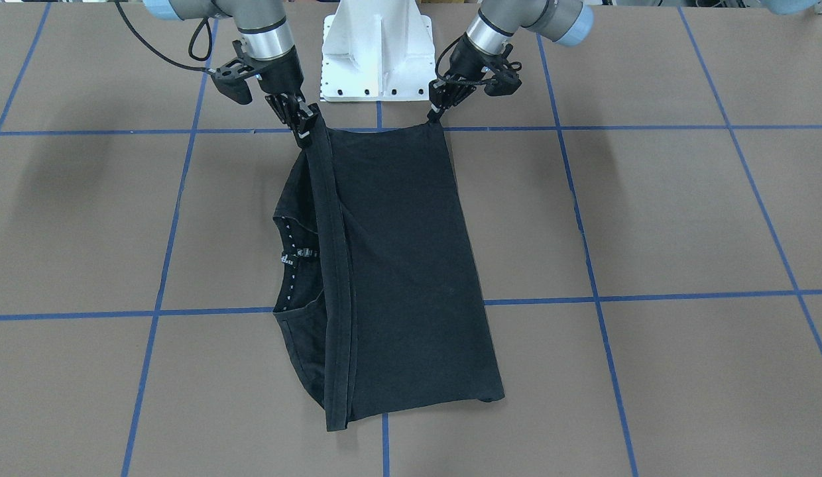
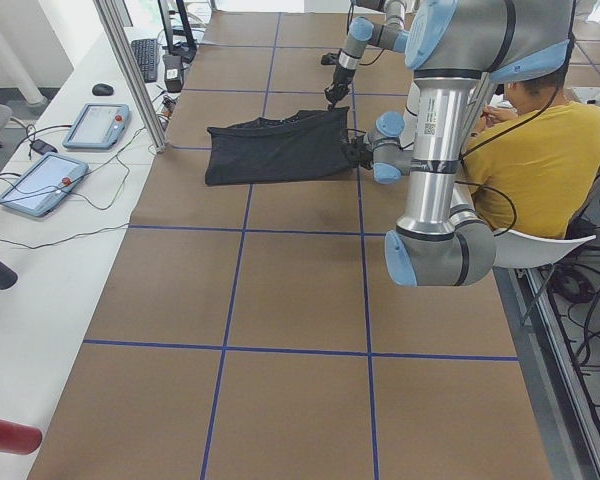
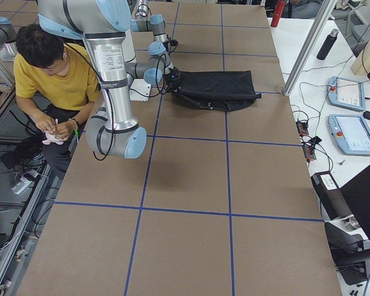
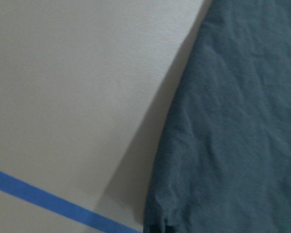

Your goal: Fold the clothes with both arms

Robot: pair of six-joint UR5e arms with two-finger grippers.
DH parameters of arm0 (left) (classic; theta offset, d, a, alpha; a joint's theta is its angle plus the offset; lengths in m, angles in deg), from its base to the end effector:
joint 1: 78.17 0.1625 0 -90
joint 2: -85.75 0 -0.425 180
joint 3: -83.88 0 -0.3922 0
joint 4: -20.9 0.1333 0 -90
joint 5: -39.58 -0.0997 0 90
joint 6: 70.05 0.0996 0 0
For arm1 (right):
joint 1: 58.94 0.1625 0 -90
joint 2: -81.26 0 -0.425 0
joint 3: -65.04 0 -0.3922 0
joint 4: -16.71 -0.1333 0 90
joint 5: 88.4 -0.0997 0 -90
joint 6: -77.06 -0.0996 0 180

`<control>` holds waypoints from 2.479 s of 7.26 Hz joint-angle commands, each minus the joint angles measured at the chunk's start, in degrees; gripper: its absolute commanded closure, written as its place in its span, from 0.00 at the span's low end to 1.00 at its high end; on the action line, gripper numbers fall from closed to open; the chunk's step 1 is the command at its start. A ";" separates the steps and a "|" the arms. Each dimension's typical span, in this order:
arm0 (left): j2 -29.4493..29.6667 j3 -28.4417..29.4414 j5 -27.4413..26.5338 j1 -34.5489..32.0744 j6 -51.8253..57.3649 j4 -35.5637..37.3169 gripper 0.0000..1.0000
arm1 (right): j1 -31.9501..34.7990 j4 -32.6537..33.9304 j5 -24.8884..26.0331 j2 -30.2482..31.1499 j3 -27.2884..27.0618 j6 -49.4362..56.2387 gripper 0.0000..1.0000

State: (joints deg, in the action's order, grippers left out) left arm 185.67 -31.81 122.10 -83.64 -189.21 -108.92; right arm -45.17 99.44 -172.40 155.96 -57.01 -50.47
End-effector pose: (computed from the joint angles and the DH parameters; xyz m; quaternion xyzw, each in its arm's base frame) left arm 0.4965 -0.1945 0.2811 -0.0748 0.6080 -0.2730 0.7417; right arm -0.4673 -0.2625 0.2600 -0.0488 -0.4579 0.4057 0.7895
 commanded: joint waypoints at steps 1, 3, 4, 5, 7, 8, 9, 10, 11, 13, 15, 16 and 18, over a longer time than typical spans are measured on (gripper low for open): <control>-2.35 -10.12 2.81 -0.33 -0.46 1.57 1.00 | -0.32 0.06 -4.82 4.83 -8.07 -0.26 1.00; 0.69 -9.74 8.31 -11.94 0.32 4.21 1.00 | 7.01 0.06 -10.36 3.71 -7.08 0.79 1.00; 4.80 -5.20 13.58 -18.54 2.85 5.62 1.00 | 13.94 0.06 -17.96 -0.82 -2.19 5.15 1.00; 8.93 0.85 14.85 -22.35 3.83 5.63 1.00 | 21.49 0.06 -26.82 -7.30 6.13 6.41 1.00; 12.04 5.90 17.58 -27.64 7.07 5.63 1.00 | 29.27 -0.11 -34.19 -14.82 17.59 12.72 1.00; 13.70 9.66 17.68 -29.93 7.71 5.20 1.00 | 30.69 -0.29 -34.30 -18.06 23.03 15.97 1.00; 17.37 14.92 17.68 -32.30 11.02 5.11 1.00 | 31.92 -0.38 -35.34 -22.79 30.92 18.87 1.00; 21.07 21.49 17.68 -35.02 12.88 4.41 1.00 | 33.33 -0.55 -35.87 -28.58 40.57 23.86 1.00; 24.84 30.78 17.68 -37.48 16.81 1.18 1.00 | 35.69 -5.42 -37.10 -35.43 54.67 29.65 1.00; 28.73 47.51 17.59 -41.53 24.11 -11.46 0.00 | 38.07 -23.06 -36.49 -48.79 85.61 38.35 0.00; 29.27 48.63 17.59 -42.69 26.26 -11.77 0.00 | 40.10 -23.40 -37.53 -51.58 89.00 43.86 0.00; 29.54 48.54 17.68 -42.78 26.43 -11.77 0.00 | 40.20 -23.49 -37.72 -51.58 88.92 43.95 0.00; 29.28 47.50 24.49 -45.40 35.67 -11.60 0.00 | 41.85 -24.02 -39.21 -50.36 88.39 47.78 0.00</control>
State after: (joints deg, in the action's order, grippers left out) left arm 215.13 16.32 142.35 -127.49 -159.99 -120.66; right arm -4.46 75.72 -210.48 104.86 31.59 -5.51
